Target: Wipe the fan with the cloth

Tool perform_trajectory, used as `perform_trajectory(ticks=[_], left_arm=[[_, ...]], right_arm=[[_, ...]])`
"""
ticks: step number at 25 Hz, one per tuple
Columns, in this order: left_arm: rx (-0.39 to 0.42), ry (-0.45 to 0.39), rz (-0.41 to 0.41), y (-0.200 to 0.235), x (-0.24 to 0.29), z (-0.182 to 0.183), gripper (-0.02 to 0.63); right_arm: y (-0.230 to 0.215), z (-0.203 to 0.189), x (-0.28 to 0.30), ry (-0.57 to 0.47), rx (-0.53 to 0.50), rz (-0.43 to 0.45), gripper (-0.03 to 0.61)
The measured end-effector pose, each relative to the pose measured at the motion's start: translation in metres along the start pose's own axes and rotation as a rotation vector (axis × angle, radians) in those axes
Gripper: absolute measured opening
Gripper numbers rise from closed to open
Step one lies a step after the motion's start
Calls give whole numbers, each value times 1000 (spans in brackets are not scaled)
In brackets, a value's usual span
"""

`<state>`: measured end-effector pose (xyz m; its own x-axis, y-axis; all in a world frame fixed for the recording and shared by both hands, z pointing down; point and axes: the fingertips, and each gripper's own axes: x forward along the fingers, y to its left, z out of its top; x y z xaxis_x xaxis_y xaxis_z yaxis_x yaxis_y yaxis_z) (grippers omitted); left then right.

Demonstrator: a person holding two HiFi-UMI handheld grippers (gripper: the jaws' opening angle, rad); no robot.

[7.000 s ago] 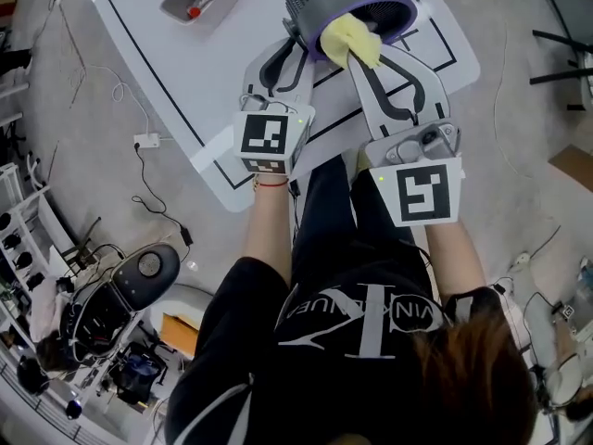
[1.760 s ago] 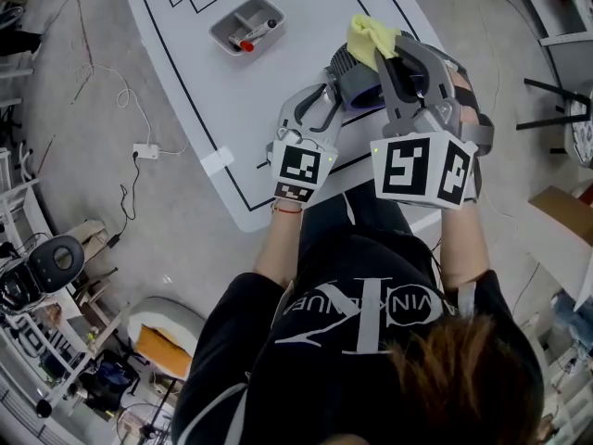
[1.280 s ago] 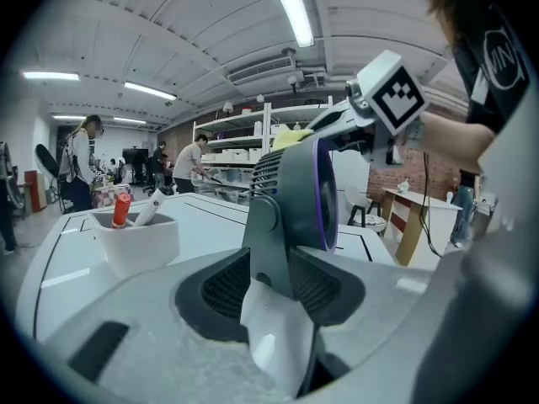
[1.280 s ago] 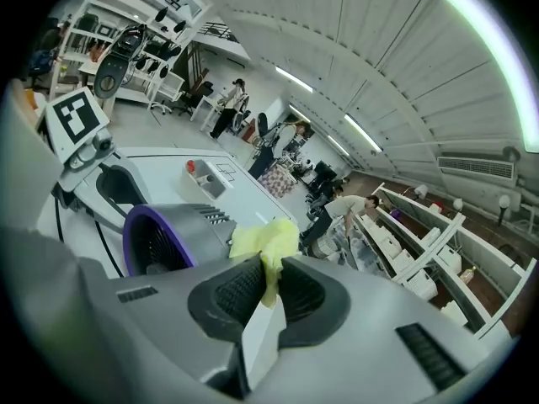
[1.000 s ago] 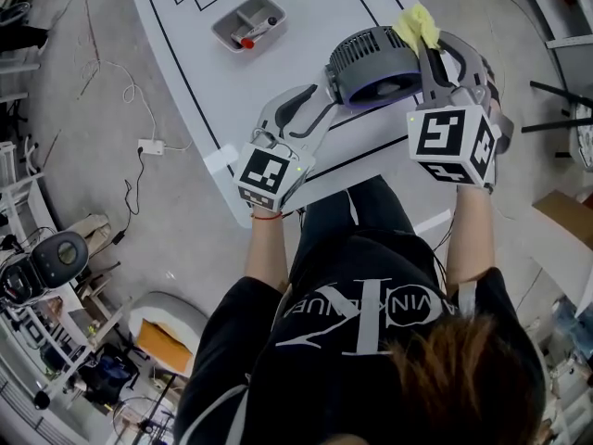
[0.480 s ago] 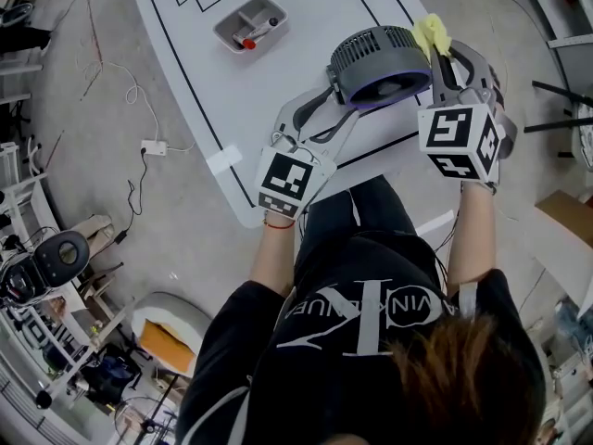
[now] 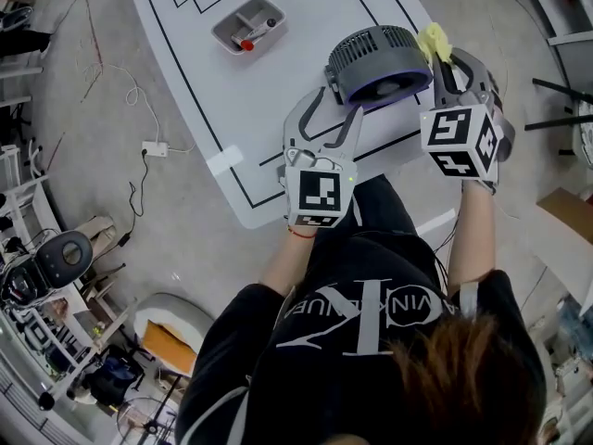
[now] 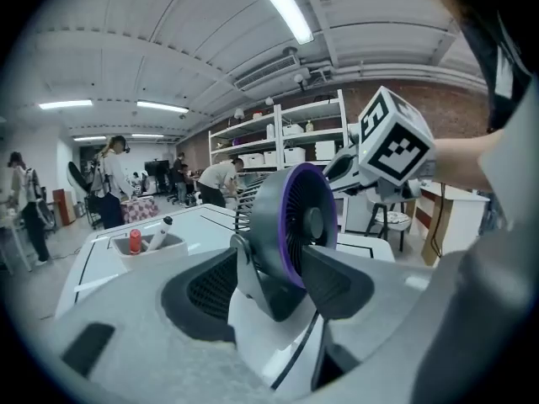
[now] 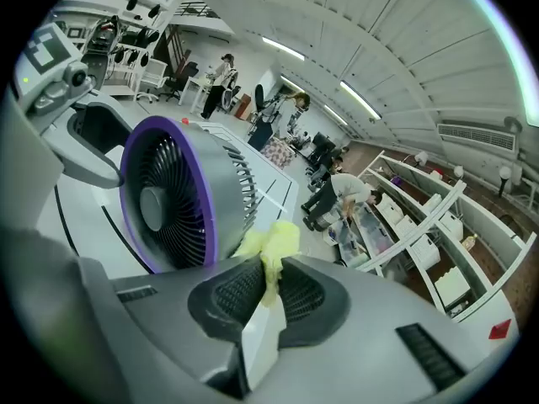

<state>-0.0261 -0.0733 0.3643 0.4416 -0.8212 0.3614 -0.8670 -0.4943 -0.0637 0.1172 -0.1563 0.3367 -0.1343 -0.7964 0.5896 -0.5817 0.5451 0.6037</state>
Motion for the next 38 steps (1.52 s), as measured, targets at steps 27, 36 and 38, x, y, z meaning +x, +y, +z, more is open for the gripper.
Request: perform_trajectory(ticks=[27,36,38], left_arm=[[-92,57,-21,58,14,-11,67],[-51,59,-54,73,31,-3,67],[-45,51,-59,75,34,0,69]], right_arm=[[39,12,-23,-133,131,203,35],[70,22,-38,-177,147,309,35],[73,23,-41,-182,149,317,35]])
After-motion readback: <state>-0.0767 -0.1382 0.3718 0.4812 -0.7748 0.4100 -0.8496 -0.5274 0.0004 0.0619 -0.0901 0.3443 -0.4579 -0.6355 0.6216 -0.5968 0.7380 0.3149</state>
